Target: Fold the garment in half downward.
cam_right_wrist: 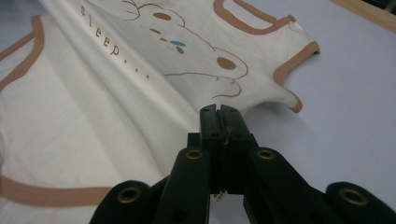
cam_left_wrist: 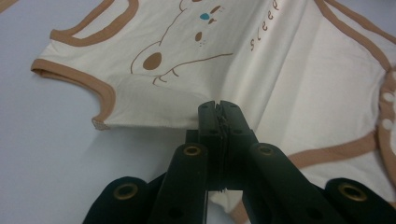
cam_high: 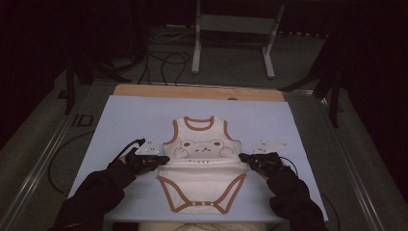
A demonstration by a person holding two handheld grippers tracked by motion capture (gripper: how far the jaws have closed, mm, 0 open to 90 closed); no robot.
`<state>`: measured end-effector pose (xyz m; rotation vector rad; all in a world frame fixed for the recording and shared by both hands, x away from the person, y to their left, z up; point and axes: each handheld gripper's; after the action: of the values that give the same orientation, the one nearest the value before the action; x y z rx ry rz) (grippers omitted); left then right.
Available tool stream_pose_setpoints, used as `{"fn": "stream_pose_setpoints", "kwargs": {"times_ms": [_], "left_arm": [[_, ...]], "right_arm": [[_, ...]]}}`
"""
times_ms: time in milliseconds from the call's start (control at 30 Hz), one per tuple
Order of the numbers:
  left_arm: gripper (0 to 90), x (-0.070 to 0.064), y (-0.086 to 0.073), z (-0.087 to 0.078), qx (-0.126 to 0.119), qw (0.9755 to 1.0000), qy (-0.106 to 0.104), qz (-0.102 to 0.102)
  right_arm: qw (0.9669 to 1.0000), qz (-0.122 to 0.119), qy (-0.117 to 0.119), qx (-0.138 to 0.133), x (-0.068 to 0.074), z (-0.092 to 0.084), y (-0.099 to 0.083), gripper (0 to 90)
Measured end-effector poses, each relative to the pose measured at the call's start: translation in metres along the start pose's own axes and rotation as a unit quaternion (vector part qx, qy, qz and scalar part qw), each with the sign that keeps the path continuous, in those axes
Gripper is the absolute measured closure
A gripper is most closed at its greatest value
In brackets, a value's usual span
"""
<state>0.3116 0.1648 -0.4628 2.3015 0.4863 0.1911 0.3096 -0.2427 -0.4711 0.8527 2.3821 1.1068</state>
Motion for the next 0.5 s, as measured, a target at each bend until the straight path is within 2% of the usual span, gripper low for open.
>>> {"fn": "stream_pose_setpoints", "kwargs": {"times_ms": [33, 233, 500], "left_arm": [[90.0, -0.005, -0.001, -0.002, -0.001, 1.0000, -0.002, 0.004], [90.0, -0.013, -0.006, -0.002, 0.002, 0.9999, -0.011, 0.008], [90.0, -0.026, -0.015, 0.000, 0.006, 0.9996, -0.026, 0.010]], "right_arm": [[1.0000, -0.002, 0.002, 0.002, 0.003, -0.002, -0.002, 89.6], [1.0000, -0.003, 0.008, 0.002, 0.014, -0.009, -0.009, 89.6], [0.9999, -0.001, 0.016, 0.005, 0.023, -0.014, -0.017, 89.6]]}}
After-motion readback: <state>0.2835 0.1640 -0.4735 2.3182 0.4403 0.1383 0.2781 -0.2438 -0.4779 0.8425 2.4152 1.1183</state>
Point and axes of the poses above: each handheld gripper's, and its own axes: z roughly forward along the jaws, y roughly out of its top, x roughly to its left, and after that the axes turned 4 degrees about -y, right-handed
